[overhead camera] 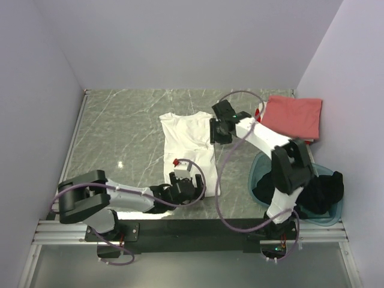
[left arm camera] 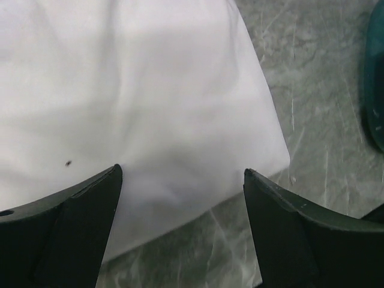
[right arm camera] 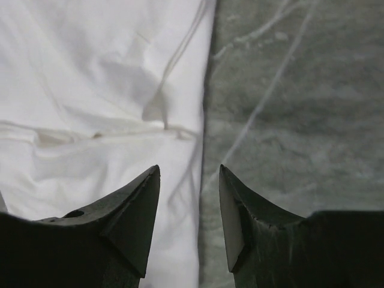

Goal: Fold and stack the t-shirts
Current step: Fold the tshirt

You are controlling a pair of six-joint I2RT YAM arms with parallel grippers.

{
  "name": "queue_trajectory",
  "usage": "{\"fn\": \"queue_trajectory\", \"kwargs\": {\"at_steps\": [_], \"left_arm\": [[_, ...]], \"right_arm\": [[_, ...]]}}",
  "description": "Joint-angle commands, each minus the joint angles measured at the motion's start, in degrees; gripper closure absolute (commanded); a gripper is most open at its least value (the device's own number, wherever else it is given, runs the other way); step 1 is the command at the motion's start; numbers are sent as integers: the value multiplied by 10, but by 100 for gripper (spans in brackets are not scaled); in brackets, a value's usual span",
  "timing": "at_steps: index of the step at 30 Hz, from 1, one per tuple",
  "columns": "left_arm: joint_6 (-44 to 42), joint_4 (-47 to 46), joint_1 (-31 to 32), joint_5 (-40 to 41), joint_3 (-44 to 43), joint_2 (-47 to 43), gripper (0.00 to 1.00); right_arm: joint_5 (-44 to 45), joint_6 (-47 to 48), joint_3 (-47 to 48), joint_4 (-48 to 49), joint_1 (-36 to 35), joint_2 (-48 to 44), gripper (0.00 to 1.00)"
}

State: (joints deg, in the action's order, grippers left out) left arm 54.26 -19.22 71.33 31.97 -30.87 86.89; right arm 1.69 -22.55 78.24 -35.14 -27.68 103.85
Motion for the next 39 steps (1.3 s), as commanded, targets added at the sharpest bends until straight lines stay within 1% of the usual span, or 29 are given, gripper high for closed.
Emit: {"fn": "queue_trajectory", "kwargs": {"at_steps": [1, 6, 7, 9, 13, 19, 22, 27, 32, 39], "left_arm": [[28, 118, 26, 40, -21, -68, 12], [41, 212, 38, 71, -52, -133, 11], [56, 222, 38, 75, -53, -151, 10], [73, 260, 38, 88, -43, -162, 10], [137, 316, 36, 109, -26, -168, 7], [181, 343, 12, 108, -3, -174, 6], [195, 355, 3, 103, 5, -172, 6], [177, 311, -7, 74, 25, -165, 6], [182, 307, -7, 62, 23, -139, 6], [226, 382, -7, 71, 20, -153, 6]], "right_arm": [[29, -15, -67, 24, -14, -114, 48], [57, -49, -158, 30, -68, -213, 48], [59, -55, -187, 31, -76, -225, 48], [64, -74, -214, 38, -97, -252, 48], [78, -105, -269, 42, -133, -271, 48], [96, -150, -307, 45, -190, -270, 48], [110, -168, -318, 36, -207, -268, 48], [110, -183, -343, 45, -218, -265, 48], [107, -197, -375, 53, -223, -264, 48], [95, -210, -409, 71, -231, -269, 48]]}}
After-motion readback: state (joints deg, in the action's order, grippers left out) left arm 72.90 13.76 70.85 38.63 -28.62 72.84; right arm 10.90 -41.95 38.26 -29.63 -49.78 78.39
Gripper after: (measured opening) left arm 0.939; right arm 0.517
